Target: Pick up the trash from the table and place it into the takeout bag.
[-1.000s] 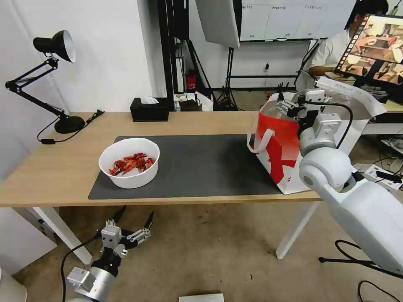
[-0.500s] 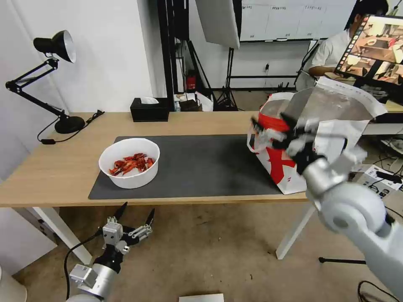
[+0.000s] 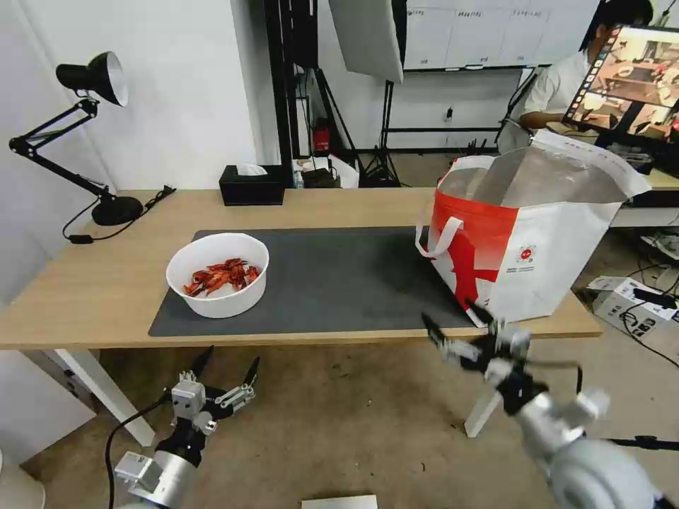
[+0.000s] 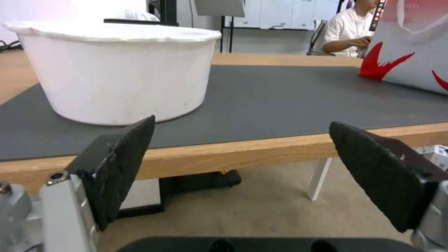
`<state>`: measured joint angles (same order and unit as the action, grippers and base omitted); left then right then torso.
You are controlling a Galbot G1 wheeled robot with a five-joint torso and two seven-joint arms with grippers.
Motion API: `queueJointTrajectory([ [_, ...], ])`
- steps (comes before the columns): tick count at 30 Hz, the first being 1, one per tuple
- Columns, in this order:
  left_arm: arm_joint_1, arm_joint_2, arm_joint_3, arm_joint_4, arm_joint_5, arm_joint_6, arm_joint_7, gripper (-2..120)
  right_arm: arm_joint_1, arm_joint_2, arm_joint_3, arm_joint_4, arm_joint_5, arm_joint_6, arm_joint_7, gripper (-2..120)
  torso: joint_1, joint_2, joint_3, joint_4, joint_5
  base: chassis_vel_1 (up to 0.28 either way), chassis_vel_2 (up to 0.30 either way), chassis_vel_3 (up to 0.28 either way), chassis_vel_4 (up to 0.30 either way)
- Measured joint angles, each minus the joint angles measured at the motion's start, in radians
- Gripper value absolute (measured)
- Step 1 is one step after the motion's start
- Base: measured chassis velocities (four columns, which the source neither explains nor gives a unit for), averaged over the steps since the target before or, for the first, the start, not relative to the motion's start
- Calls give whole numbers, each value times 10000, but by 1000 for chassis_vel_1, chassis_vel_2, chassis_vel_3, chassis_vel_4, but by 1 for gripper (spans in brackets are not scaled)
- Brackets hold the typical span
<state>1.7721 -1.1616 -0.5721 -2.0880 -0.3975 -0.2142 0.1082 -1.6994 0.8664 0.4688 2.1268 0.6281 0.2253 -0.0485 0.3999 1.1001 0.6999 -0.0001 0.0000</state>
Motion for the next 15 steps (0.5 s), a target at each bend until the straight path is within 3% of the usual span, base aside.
queueJointTrajectory([
  [15, 51, -35, -12, 17, 4, -55, 16, 100, 103, 604, -681, -647, -1539, 335, 909, 100, 1, -1, 1, 1, -1, 0, 0, 0, 0],
])
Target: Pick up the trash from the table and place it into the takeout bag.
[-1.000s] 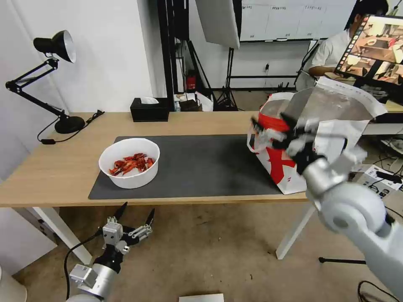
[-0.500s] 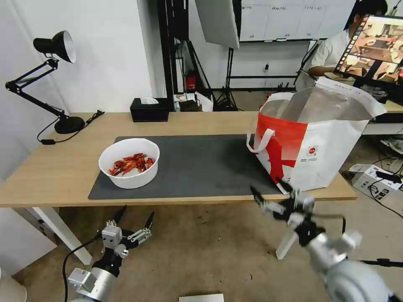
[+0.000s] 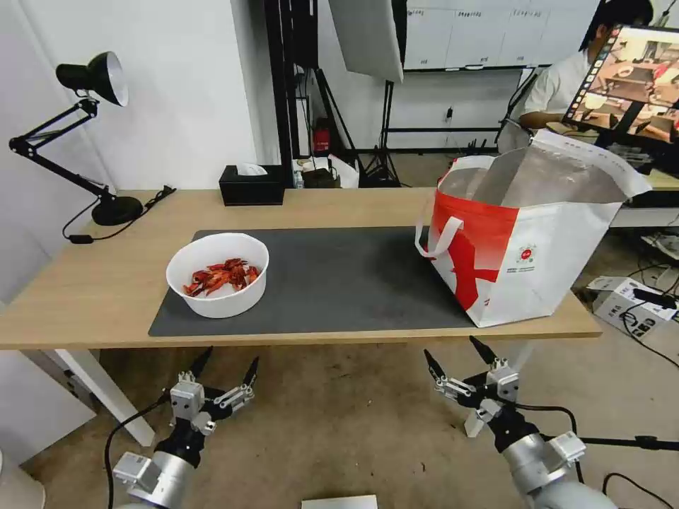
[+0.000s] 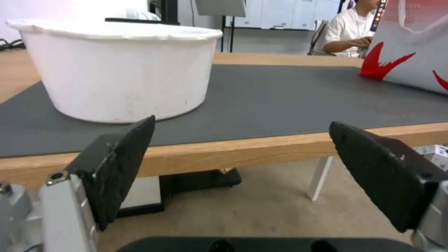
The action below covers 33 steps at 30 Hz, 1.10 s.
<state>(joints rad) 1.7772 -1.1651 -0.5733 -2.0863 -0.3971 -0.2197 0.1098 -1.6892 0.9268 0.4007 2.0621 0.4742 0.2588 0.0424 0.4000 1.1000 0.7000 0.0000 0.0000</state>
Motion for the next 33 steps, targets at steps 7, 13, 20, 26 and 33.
queueJointTrajectory([
  [7, 31, -6, -28, -10, 3, -11, 6, 100, 116, 80, -167, -165, -122, 62, 13, 100, 0, 0, 0, 0, 0, 0, 0, 0, 0],
  [13, 34, -4, -44, -9, -10, -14, 8, 100, 248, 98, -206, -248, -106, 72, 16, 100, 0, 0, 0, 0, 0, 0, 0, 0, 0],
  [20, 25, -6, -40, 14, 14, -12, 9, 100, 328, 89, -242, -279, -94, 62, 59, 100, 0, 0, 1, 0, 0, 0, 0, 0, 0],
  [26, -65, 203, -213, -203, -234, 151, -24, 100, 329, 83, -244, -279, -87, 44, 67, 100, 0, 0, 0, 0, 0, 0, 0, 0, 0],
  [33, -844, 871, -600, -657, -1144, 799, -507, 100, 329, 80, -244, -279, -79, 35, 71, 100, 0, 0, 0, 0, 0, 0, 0, 0, 0],
])
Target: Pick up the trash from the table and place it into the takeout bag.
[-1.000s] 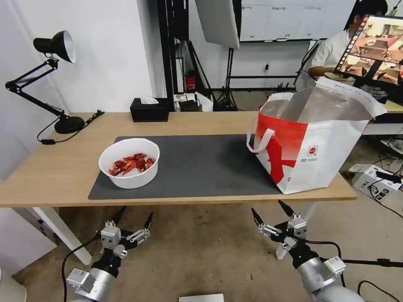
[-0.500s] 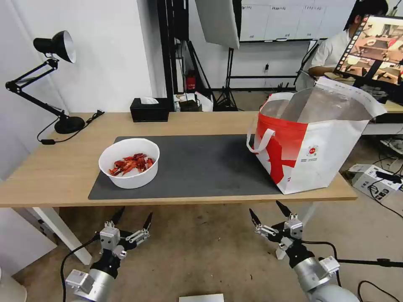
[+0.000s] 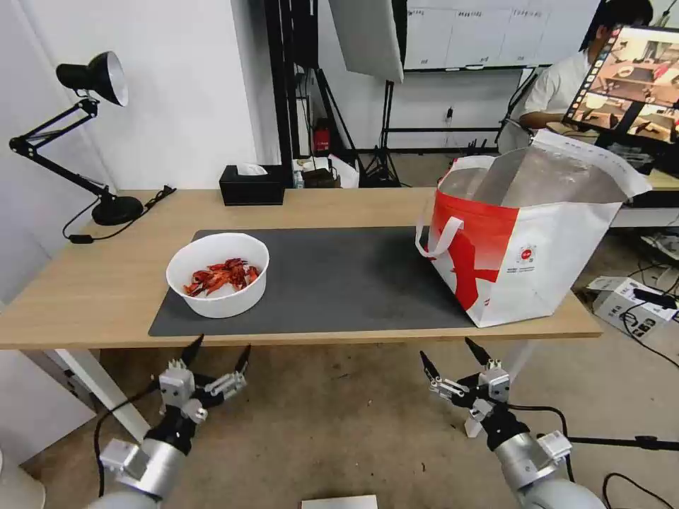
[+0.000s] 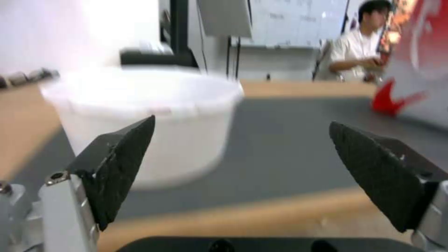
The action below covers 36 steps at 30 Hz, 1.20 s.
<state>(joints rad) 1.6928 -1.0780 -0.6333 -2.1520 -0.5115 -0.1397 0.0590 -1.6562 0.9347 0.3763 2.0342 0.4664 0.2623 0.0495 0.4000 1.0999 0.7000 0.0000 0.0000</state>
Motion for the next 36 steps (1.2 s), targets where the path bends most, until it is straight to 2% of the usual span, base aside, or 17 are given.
queueJointTrajectory([
  [2, -509, 603, -294, -112, -636, 342, -227, 100, 1, -3, 1, 0, 3, -2, 1, 100, 1, 0, 0, 0, -1, 0, 0, 0, 0],
  [4, -620, 751, -361, -122, -788, 407, -269, 100, 1, -3, 0, 0, 4, -2, 0, 100, 1, 0, 0, 0, -1, 0, 0, 0, 0],
  [6, -1272, 1686, -660, -88, -1726, 842, -585, 100, 0, -5, 2, 0, 7, -6, 1, 100, 0, 0, 0, 1, -3, 0, 0, 0, 0],
  [8, -1415, 1899, -700, -48, -1899, 934, -662, 100, 1, -5, 4, 0, 8, -6, 2, 100, 0, 0, 0, 0, 0, 0, 0, 0, 0],
  [9, -1828, 2504, -760, 87, -2401, 1273, -853, 100, 0, -5, 4, 0, 9, -8, 1, 100, 1, 0, 1, 0, -2, 0, 0, 0, 0],
  [11, -1972, 2732, -766, 137, -2594, 1446, -922, 100, 1, -5, 5, 1, 10, -8, 1, 100, 1, 0, 0, -1, -2, 0, 0, 0, 0],
  [12, -2314, 3284, -770, 255, -3128, 1997, -1026, 100, 1, -6, 5, 3, 10, -10, 0, 100, 1, 0, 1, 0, -2, 0, 0, 0, 0],
  [16, -2732, 3867, -678, 443, -3857, 2739, -1238, 100, 1, -5, 5, 3, 10, -12, 0, 100, 1, 0, 1, -1, 1, 0, 0, 0, 0],
  [19, -3797, 4712, -191, 1078, -5406, 4263, -1612, 100, 1, -5, 5, 4, 11, -14, 0, 100, 1, 0, 1, 1, -2, 0, 0, 0, 0],
  [20, -3797, 4712, -191, 1078, -5406, 4263, -1612, 100, 1, -5, 5, 4, 11, -14, 0, 100, 1, 0, 1, 1, -2, 0, 0, 0, 0],
  [23, -5297, 5262, 491, 1780, -6856, 5458, -1845, 100, 1, -5, 5, 6, 11, -17, 0, 100, 1, 0, 1, -1, 0, 0, 0, 0, 0],
  [24, -5297, 5262, 491, 1780, -6856, 5458, -1845, 100, 1, -5, 5, 6, 11, -17, 0, 100, 1, 0, 1, -1, 0, 0, 0, 0, 0],
  [26, -6197, 5529, 913, 2216, -7537, 6328, -2044, 100, 1, -6, 6, 7, 11, -18, -1, 100, 3, 0, 1, -4, 0, 0, 0, 0, 0],
  [27, -6197, 5529, 913, 2216, -7537, 6328, -2044, 100, 1, -6, 6, 7, 11, -18, -1, 100, 3, 0, 1, -4, 0, 0, 0, 0, 0],
  [29, -6542, 5772, 986, 2504, -7912, 7196, -2296, 100, 0, -6, 6, 8, 12, -18, 0, 100, 2, 0, 1, 0, 1, 0, 0, 0, 0],
  [32, -6844, 5909, 1122, 2803, -8263, 7993, -2668, 100, 0, -6, 6, 10, 11, -18, 0, 100, 1, 0, 1, 2, -1, 0, 0, 0, 0],
  [36, -6959, 5902, 1131, 3077, -8984, 8485, -3211, 100, 0, -6, 6, 11, 12, -18, -1, 100, 1, -1, 1, 2, 0, 0, 0, 0, 0],
])
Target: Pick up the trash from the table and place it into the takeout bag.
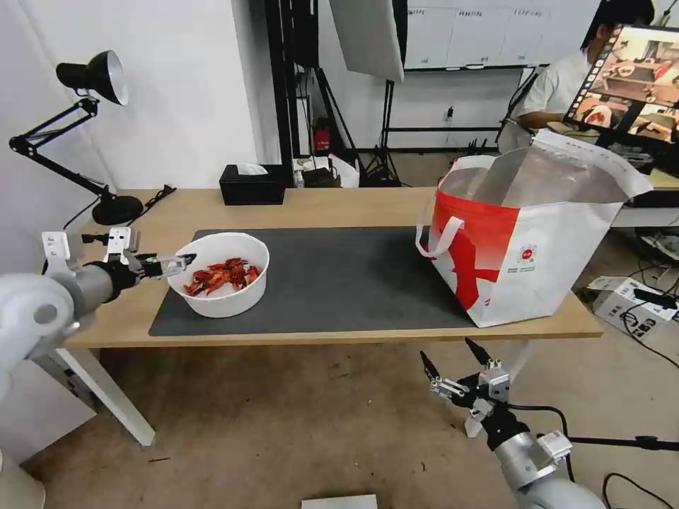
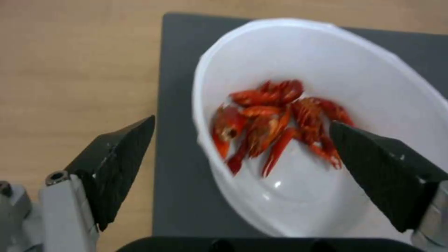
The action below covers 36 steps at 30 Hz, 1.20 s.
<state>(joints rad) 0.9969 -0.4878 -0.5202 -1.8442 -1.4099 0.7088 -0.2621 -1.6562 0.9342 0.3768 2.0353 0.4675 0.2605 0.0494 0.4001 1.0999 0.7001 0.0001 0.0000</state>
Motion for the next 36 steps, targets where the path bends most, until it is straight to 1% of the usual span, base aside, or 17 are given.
queueJointTrajectory([
  [5, -91, -123, 13, 176, -426, 217, -166, 100, 0, 0, 0, 0, 0, 0, 0, 100, 0, 0, -1, -1, -2, 0, 0, 0, 0],
  [7, -221, -240, 168, 411, -667, 347, -242, 100, 0, 0, 0, 0, 0, 0, 0, 100, 0, 1, -1, 0, 0, 0, 0, 0, 0],
  [8, -221, -240, 168, 411, -667, 347, -242, 100, 0, 0, 0, 0, 0, 0, 0, 100, 0, 1, -1, 0, 0, 0, 0, 0, 0],
  [10, -768, -461, 587, 1377, -2010, 355, -781, 100, 0, -1, 0, 1, 0, 0, 0, 100, 0, 0, 0, -1, -2, 0, 0, 0, 0],
  [11, -768, -461, 587, 1377, -2010, 355, -781, 100, 0, -1, 0, 1, 0, 0, 0, 100, 0, 0, 0, -1, -2, 0, 0, 0, 0],
  [12, -948, -496, 687, 1719, -2284, 342, -842, 100, 0, -1, 0, 1, 0, 0, 0, 100, 0, 0, 0, -2, -1, 0, 0, 0, 0],
  [13, -1040, -519, 749, 1890, -2384, 330, -843, 100, 0, 0, 0, 1, 0, 1, 0, 100, 0, 1, 0, 0, 1, 0, 0, 0, 0],
  [17, -1246, -639, 900, 2152, -2474, 317, -854, 100, 0, -1, 0, 1, 0, 0, 0, 100, -1, 1, -1, -1, -1, 0, 0, 0, 0],
  [27, -1703, -815, 1465, 2204, -2432, 289, -928, 100, 0, 0, 0, 1, 0, 1, 0, 100, -1, 1, 0, -2, 1, 0, 0, 0, 0],
  [29, -1771, -821, 1553, 2204, -2419, 286, -947, 98, 0, -1, 0, 1, 0, 2, 1, 100, -1, 1, -1, -2, 1, 0, 0, 0, 0],
  [32, -1917, -822, 1728, 2195, -2382, 282, -988, 89, 0, -1, 0, 1, 0, 2, 0, 100, -1, 1, 0, -1, 0, 0, 0, 0, 0],
  [33, -1917, -822, 1728, 2195, -2382, 282, -988, 89, 0, -1, 0, 1, 0, 2, 0, 100, -1, 1, 0, -1, 0, 0, 0, 0, 0],
  [35, -2008, -813, 1801, 2183, -2378, 279, -988, 80, 0, -1, 0, 1, 0, 1, 1, 100, -1, 1, -1, -1, 0, 0, 0, 0, 0],
  [36, -2072, -799, 1848, 2172, -2376, 276, -989, 73, 0, -1, 0, 1, 0, 2, 0, 100, -1, 1, -1, -2, 1, 0, 0, 0, 0],
])
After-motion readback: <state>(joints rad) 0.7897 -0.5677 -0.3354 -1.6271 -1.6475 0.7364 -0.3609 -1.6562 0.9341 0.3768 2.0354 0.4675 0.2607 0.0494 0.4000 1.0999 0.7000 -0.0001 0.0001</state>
